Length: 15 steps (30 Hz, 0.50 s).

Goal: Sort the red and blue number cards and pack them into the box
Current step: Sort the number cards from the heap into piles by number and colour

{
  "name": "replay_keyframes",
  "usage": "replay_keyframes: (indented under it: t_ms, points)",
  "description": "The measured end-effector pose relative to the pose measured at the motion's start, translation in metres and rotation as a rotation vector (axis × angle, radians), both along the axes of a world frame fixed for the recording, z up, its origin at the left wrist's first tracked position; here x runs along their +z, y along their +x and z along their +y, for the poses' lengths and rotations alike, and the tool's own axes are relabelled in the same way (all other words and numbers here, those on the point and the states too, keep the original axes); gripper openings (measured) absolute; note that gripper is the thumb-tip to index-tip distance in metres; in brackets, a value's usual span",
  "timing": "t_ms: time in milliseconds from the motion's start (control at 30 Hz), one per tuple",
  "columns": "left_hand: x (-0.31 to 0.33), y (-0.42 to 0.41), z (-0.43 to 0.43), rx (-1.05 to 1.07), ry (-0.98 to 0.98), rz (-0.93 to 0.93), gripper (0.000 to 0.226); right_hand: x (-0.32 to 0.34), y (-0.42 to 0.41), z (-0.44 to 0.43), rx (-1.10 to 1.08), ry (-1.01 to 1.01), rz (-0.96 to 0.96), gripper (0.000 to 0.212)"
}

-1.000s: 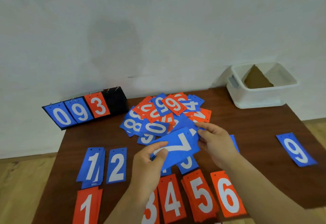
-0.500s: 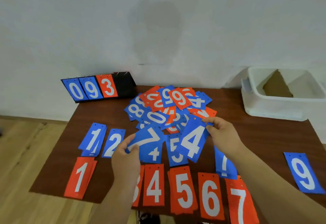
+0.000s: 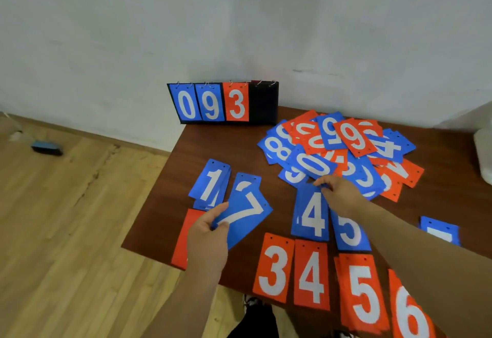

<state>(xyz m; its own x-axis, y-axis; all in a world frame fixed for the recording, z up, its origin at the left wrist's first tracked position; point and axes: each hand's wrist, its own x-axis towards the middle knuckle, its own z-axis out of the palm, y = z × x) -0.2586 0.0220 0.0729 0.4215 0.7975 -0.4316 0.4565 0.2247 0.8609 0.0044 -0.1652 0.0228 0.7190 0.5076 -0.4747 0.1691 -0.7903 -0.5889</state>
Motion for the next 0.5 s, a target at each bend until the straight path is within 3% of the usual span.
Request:
replay_keyframes:
  t_ms: [100, 167, 367, 500]
  points:
    - [0.0, 0.001, 0.016, -0.035, -0.03, -0.016, 0.037, -0.003, -0.007, 0.003, -0.033, -0.084, -0.05, 0.033]
    - [-0.002, 0.007, 0.02, -0.083, -0.012, -0.018, 0.034, 0.01, -0.021, 0.004, -0.176, 0.021, -0.053, 0.029]
    - [-0.003, 0.051, -0.016, -0.236, -0.063, -0.048, 0.029, 0.05, -0.093, -0.003, -0.505, 0.513, 0.412, 0.013]
    - [-0.002, 0.085, -0.065, -0.396, -0.092, -0.059, 0.029, 0.045, -0.108, -0.039, -0.664, 0.578, 0.448, 0.007]
